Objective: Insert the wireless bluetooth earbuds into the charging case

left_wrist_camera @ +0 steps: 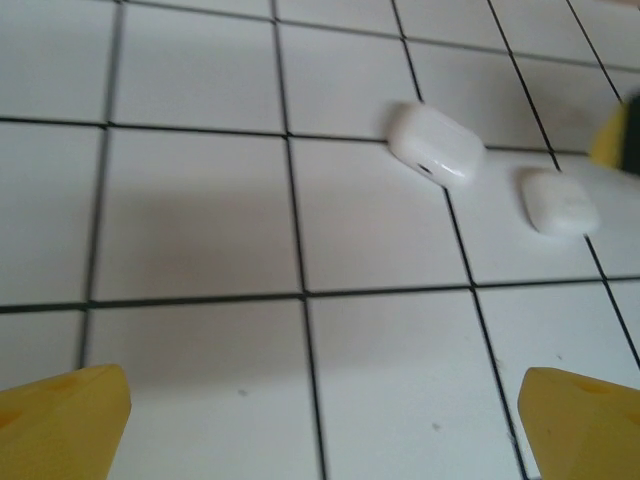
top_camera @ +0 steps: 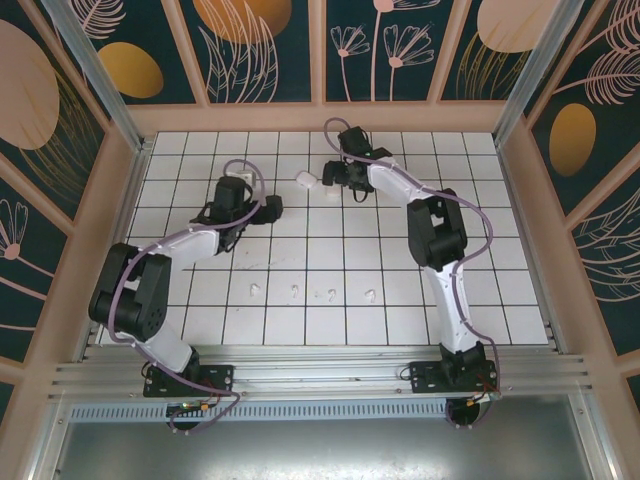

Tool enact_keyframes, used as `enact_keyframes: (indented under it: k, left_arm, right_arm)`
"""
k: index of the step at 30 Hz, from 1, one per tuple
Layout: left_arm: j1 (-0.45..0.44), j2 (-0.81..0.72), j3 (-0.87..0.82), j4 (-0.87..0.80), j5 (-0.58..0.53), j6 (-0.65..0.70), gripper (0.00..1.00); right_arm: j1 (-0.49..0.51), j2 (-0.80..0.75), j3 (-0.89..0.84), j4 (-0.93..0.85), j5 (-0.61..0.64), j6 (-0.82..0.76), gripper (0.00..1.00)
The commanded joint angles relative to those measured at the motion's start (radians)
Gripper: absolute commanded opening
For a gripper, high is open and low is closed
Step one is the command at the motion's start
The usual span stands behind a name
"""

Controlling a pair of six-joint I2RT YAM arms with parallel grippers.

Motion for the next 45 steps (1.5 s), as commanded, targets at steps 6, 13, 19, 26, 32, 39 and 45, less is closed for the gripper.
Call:
enact_keyframes:
  k: [6, 13, 19, 26, 32, 39, 45]
  left_arm:
    - [-0.040, 0.024, -0.022, -0.012, -0.001, -0.047, 0.98]
    - [-0.039, 0.003, -0.001, -0.054, -0.057, 0.009, 0.98]
    - [-0.040, 0.003, 0.007, -0.061, -0.063, 0.002, 0.98]
    - [-0.039, 0.021, 0.006, -0.082, -0.069, 0.004, 0.98]
    - [-0.040, -0.012, -0.026, -0.033, -0.022, 0.022, 0.99]
    - [-0.039, -0.032, -0.034, -0.050, -0.025, 0.033, 0.99]
    - [-0.040, -0.040, -0.042, -0.049, -0.021, 0.024, 0.99]
  right_arm:
    - [-0.004, 0.117, 0.201, -0.105, -0.001, 0.049, 0.93]
    - [-0.003, 0.155, 0.235, -0.093, -0.005, 0.074, 0.91]
    - [0.004, 0.171, 0.248, -0.102, 0.004, 0.076, 0.86]
    - [0.034, 0.172, 0.226, -0.124, 0.055, 0.063, 0.80]
    - [0.040, 0.181, 0.229, -0.113, 0.032, 0.062, 0.75]
    - [0.058, 0.200, 0.243, -0.148, 0.095, 0.025, 0.69]
    - [0.073, 0.215, 0.232, -0.165, 0.118, 0.004, 0.63]
